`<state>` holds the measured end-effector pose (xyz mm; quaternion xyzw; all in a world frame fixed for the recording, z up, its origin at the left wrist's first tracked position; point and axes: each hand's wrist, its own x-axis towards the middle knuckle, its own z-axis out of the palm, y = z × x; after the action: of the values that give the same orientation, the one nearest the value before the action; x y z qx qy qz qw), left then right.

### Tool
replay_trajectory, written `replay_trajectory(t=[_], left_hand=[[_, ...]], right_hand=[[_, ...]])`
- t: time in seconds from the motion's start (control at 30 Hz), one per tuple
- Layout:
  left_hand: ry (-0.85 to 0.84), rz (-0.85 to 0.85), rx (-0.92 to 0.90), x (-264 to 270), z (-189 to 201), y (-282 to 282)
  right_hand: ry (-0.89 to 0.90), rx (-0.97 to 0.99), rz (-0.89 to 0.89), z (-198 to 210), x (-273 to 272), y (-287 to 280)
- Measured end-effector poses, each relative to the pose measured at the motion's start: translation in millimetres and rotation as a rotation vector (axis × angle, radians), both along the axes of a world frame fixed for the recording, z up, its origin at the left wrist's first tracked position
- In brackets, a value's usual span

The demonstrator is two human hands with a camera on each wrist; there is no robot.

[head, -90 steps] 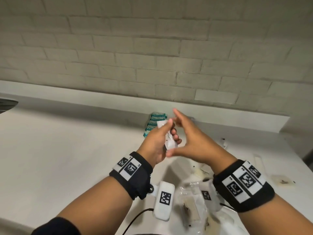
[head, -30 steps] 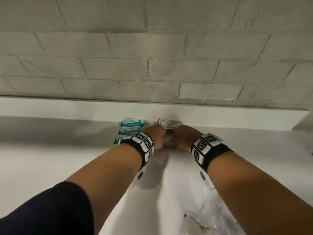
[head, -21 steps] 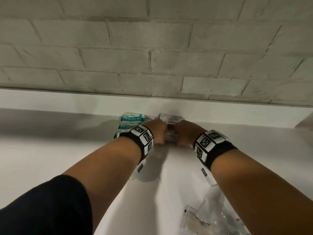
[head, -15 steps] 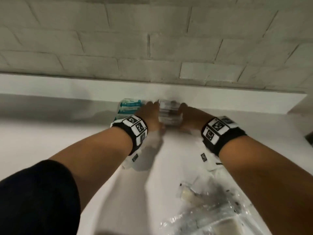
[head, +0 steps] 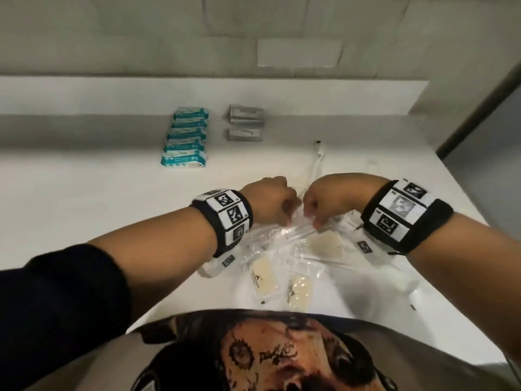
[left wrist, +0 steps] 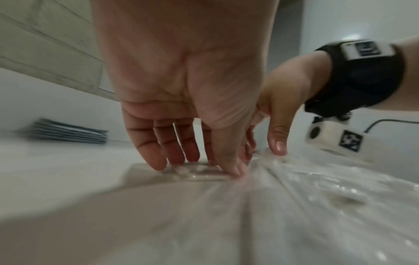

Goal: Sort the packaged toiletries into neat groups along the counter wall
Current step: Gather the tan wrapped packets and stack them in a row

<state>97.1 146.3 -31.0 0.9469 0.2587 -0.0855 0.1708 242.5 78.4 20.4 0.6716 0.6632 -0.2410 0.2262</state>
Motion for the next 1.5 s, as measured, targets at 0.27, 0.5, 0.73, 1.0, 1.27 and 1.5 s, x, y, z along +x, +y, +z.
replay_trajectory(t=[0.27,0.5,0.73,1.0,1.27,1.5], left_hand=[[-0.072,0.360,0.061,-40,-7,-9],[-0.103,0.464,0.005,-60,-13,-19],[-0.088,0.338,0.052,-45,-4,-27],[0.119,0.419,0.058,-19,5,-27],[0.134,0.598,0.061,-20,15,-43],[0.077,0.754,-0.149,-22,14,-51]], right_hand=[[-0.016,0.149,-0.014,0,7,-48],[-0.093,0.217,-0.007,-33,3,-48],[0.032,0.300,-0.100,-45,-3,-46],[-0.086,0.316,-0.072,-28,-3,-46],[0.264,0.043,0.349,-28,-49,-106],[0.098,0.260,0.352,-28,-23,-115]])
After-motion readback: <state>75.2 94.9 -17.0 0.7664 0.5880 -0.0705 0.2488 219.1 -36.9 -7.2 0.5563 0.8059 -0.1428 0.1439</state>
